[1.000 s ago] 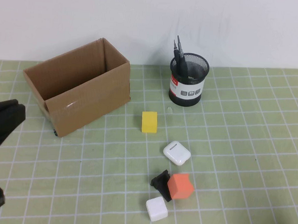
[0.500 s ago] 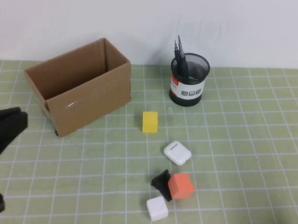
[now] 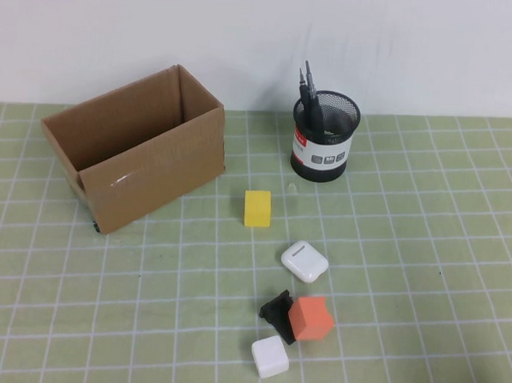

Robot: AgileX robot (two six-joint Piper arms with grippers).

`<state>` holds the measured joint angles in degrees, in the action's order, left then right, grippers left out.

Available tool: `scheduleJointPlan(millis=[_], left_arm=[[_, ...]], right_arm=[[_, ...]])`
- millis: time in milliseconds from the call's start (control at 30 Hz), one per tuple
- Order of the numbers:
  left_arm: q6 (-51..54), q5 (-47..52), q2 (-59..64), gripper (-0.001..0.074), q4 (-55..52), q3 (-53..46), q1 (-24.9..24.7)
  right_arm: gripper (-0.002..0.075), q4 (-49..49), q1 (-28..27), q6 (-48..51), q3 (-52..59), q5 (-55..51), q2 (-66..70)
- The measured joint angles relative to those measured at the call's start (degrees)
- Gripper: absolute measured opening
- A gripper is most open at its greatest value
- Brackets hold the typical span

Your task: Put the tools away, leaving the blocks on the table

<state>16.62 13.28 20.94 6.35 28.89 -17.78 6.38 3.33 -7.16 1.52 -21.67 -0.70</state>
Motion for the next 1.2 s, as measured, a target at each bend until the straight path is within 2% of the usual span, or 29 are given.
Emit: scheduleJointPlan(millis=[233,400,500,667,1200], left_arm=[[-5.6,-0.8,-8.0,-0.0003,1.2,-15.4,10.5],[-12.2,-0.8,-15.0,-0.0003,0.6,-24.8,14.0],[-13.2,-0.3,-20.2,-0.0003,-2.2,-29.3,14.6],[-13.6,6.7,-21.4,-0.0003,-6.4,-30.4,14.7],[-13.7,7.0,-21.4,-0.0003,-6.7,-30.4,14.7]], right_arm=[[-0.0011,0.0,0.0,-0.1,0.0,0.0,0.0],[-0.0011,0.0,0.0,-0.1,0.0,0.0,0.0],[-0.0011,0.0,0.0,-0.1,0.0,0.0,0.0],[-0.0011,0.0,0.0,-0.1,0.0,0.0,0.0],[-0.0011,0.0,0.0,-0.1,0.0,0.0,0.0]])
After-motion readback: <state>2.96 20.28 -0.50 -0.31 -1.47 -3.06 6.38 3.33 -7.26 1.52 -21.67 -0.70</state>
